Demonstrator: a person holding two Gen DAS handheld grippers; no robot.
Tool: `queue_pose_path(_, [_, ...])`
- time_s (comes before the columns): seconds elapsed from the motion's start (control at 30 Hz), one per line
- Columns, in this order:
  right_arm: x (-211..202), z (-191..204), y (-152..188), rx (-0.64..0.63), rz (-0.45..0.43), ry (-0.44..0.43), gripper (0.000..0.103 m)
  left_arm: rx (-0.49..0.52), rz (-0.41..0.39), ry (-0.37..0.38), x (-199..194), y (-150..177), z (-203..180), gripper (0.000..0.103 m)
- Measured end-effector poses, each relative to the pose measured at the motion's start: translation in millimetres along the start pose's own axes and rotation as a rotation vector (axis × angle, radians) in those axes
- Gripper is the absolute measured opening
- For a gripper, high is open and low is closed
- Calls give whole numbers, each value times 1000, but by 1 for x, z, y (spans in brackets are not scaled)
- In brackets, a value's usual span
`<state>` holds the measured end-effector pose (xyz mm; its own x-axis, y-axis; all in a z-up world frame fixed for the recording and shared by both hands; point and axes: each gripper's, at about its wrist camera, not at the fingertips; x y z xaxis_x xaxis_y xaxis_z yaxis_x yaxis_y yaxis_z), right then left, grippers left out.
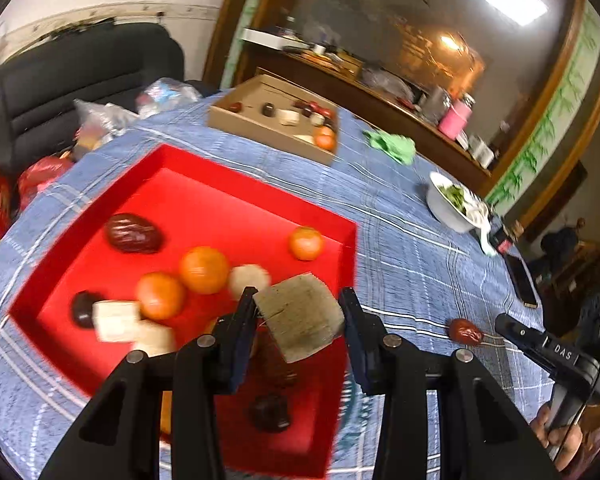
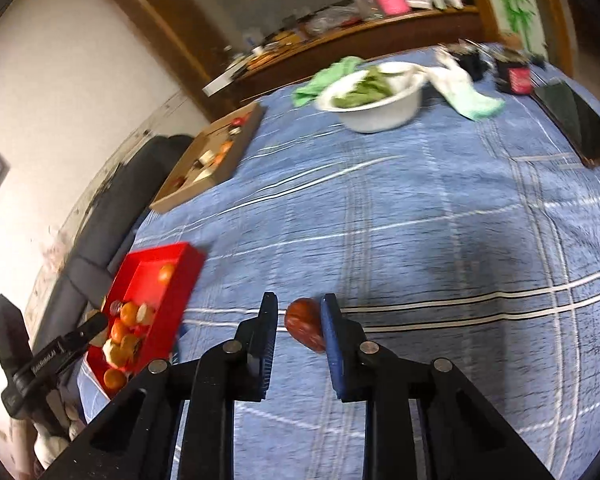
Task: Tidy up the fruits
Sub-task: 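Release the tan cube into the red tray with the left tool while the right tool drops the date there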
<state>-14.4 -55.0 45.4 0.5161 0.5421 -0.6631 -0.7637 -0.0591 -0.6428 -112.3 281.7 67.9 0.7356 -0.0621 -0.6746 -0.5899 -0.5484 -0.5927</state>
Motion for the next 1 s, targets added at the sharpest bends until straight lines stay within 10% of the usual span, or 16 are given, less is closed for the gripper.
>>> queue_pose_path(0.13, [-2,33,0,-122,-12,71,24,-37,-13,15,-15,-2,20,40])
queue_pose_path(0.27, [13,48,6,-191,45,82,72,-54,-19,33,-21,-1,31,40])
queue_pose_path(0.43, [35,59,18,-201,97,66,72,-61,1,27,-15,3,36,40])
queue_pose_path(0.53, [52,67,22,-226,122,106,67,-65,14,20,-12,7,39,40])
queue_pose_path(0.63, [62,71,23,-230,135,131,36,-69,15,18,-12,8,41,40])
queue_pose_path(1.0, [48,92,17,-270,107,89,19,-138,25,42,-8,-1,60,40])
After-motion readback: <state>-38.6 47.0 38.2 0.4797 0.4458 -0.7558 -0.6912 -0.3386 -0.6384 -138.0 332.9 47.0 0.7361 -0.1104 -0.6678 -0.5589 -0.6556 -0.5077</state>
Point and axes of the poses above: each gripper's, at about its wrist camera, not at the fingertips, and x roughly the way its jaws point, z to its left, y to its underside, and after that the axes turned 9 degrees about -x, right-handed
